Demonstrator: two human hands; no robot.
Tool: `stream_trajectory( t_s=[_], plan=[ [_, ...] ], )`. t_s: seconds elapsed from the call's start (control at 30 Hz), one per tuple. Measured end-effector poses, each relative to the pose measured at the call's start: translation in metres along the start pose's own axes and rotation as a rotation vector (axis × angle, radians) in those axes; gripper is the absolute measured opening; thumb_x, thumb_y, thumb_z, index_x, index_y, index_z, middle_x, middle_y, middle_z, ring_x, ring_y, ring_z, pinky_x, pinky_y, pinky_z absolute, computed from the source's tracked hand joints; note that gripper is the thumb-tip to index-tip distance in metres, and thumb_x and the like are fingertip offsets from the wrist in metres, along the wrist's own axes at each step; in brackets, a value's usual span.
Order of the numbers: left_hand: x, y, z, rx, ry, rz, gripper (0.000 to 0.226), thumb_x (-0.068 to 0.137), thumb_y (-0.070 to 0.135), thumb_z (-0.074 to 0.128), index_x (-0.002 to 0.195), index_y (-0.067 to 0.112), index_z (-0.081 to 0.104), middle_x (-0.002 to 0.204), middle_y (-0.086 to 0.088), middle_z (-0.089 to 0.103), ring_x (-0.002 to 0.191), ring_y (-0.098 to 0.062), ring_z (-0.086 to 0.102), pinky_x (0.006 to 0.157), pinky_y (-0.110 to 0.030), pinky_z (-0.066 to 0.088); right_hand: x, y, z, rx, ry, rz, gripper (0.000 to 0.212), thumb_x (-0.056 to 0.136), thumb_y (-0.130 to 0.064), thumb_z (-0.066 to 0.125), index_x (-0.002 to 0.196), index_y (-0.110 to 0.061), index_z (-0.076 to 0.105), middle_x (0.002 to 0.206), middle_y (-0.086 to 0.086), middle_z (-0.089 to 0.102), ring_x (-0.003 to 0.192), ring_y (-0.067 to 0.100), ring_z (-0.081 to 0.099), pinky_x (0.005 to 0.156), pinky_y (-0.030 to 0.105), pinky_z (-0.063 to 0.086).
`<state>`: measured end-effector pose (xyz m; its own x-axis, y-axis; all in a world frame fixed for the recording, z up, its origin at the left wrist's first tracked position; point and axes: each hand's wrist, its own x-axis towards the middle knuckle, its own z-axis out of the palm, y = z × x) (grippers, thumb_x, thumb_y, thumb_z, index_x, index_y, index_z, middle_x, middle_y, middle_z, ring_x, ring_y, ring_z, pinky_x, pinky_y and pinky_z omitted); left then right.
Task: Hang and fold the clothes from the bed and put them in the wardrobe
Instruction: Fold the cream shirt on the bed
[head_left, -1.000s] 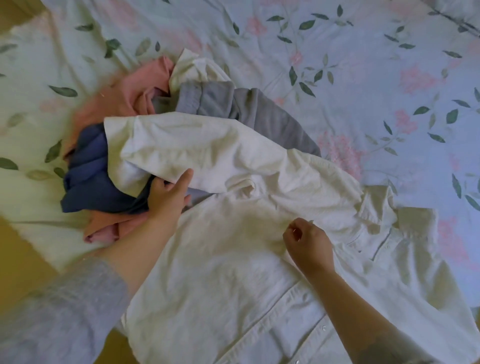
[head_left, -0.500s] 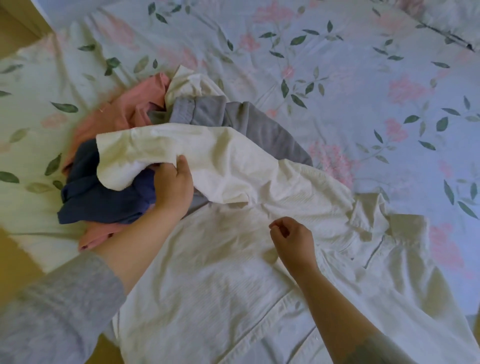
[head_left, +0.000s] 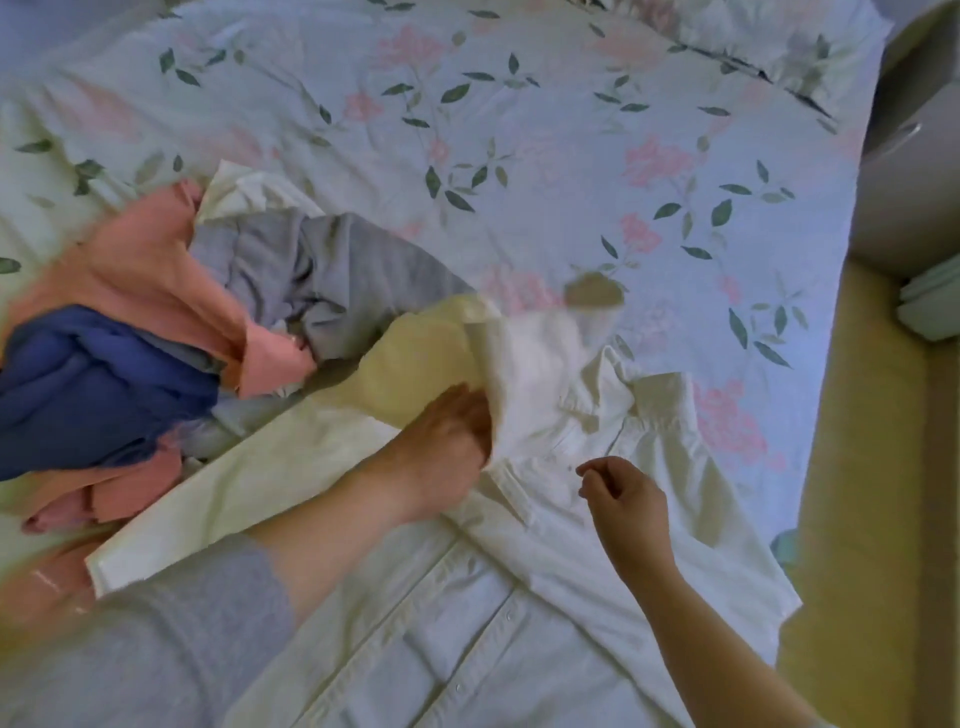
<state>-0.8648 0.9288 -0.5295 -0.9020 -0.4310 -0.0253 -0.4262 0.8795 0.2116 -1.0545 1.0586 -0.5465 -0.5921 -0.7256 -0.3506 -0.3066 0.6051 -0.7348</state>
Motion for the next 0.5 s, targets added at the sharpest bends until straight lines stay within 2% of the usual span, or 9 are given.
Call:
stream_trajectory(
  t_s=[0.03,0.07,0.13,0.2,0.27,0.3,0.37,0.4,0.5],
  plan=[
    [-0.003,0.015,0.014,-0.024,-0.227,0.006,0.060,0.091,0.007,0.042,0.150,0.008,0.029,0.157,-0.014,0.026,0.146,-0.031,0.021,0.120,-0.044,0.016,-0.001,0.008,-0.010,0.023,0.049,0.044,0.018,0.092,-0.018,0.051,0.083,-0.018,0.068,0.076,0.007,0.068,0.062,0.011,0.057,0.057,0.028,0.047],
    [-0.008,0.025,0.029,-0.052,-0.417,-0.027,0.064,0.095,0.014,0.040,0.154,0.015,0.017,0.162,-0.008,0.008,0.150,-0.026,0.006,0.120,-0.040,0.007,-0.001,0.015,-0.018,0.048,0.096,0.102,0.021,0.094,-0.019,0.049,0.086,-0.010,0.066,0.081,0.015,0.068,0.068,0.019,0.060,0.063,0.035,0.050],
    [-0.021,0.037,0.049,-0.127,-0.624,-0.136,0.069,0.096,0.025,0.044,0.155,0.017,0.008,0.163,-0.006,-0.003,0.150,-0.023,-0.001,0.120,-0.036,0.007,-0.003,0.030,-0.028,0.167,0.131,0.253,0.025,0.097,-0.020,0.043,0.087,-0.009,0.063,0.091,0.016,0.067,0.082,0.028,0.064,0.079,0.046,0.056],
    [-0.030,0.036,0.058,-0.165,-0.621,-0.240,0.069,0.098,0.031,0.045,0.155,0.013,0.010,0.163,-0.007,-0.002,0.150,-0.023,0.002,0.120,-0.033,0.011,-0.005,0.041,-0.031,0.340,0.075,0.440,0.025,0.098,-0.025,0.040,0.087,-0.012,0.059,0.098,0.014,0.064,0.089,0.029,0.063,0.084,0.048,0.055],
    [-0.034,0.032,0.065,-0.177,-0.549,-0.306,0.067,0.099,0.034,0.044,0.154,0.013,0.013,0.163,-0.005,0.000,0.149,-0.020,0.006,0.119,-0.029,0.013,-0.003,0.050,-0.030,0.367,0.046,0.598,0.025,0.093,-0.031,0.050,0.094,-0.007,0.056,0.094,0.013,0.061,0.087,0.030,0.062,0.082,0.048,0.057],
    [-0.033,0.031,0.068,-0.178,-0.521,-0.325,0.067,0.099,0.035,0.044,0.154,0.014,0.014,0.163,-0.004,0.002,0.149,-0.019,0.009,0.119,-0.029,0.016,-0.001,0.055,-0.029,0.342,0.061,0.668,0.032,0.088,-0.033,0.059,0.103,-0.005,0.053,0.095,0.012,0.060,0.085,0.029,0.063,0.083,0.047,0.058],
    [-0.029,0.029,0.075,-0.205,-0.510,-0.365,0.068,0.098,0.036,0.045,0.155,0.016,0.012,0.163,-0.003,0.001,0.148,-0.019,0.012,0.118,-0.031,0.020,0.002,0.064,-0.027,0.280,0.114,0.774,0.063,0.079,-0.034,0.073,0.126,-0.007,0.041,0.105,0.014,0.058,0.088,0.029,0.064,0.082,0.043,0.057],
    [-0.026,0.028,0.078,-0.224,-0.520,-0.379,0.069,0.098,0.037,0.045,0.155,0.016,0.011,0.163,-0.002,0.000,0.148,-0.020,0.012,0.118,-0.032,0.021,0.003,0.068,-0.025,0.273,0.106,0.794,0.067,0.076,-0.032,0.078,0.126,-0.006,0.041,0.102,0.015,0.058,0.085,0.029,0.063,0.077,0.039,0.056],
    [-0.023,0.026,0.085,-0.242,-0.521,-0.399,0.071,0.098,0.041,0.045,0.155,0.017,0.010,0.163,-0.002,0.001,0.148,-0.022,0.016,0.117,-0.034,0.024,0.003,0.078,-0.019,0.318,0.062,0.716,0.020,0.081,-0.014,0.074,0.087,-0.001,0.060,0.075,0.012,0.058,0.064,0.024,0.055,0.059,0.033,0.046]
  ],
)
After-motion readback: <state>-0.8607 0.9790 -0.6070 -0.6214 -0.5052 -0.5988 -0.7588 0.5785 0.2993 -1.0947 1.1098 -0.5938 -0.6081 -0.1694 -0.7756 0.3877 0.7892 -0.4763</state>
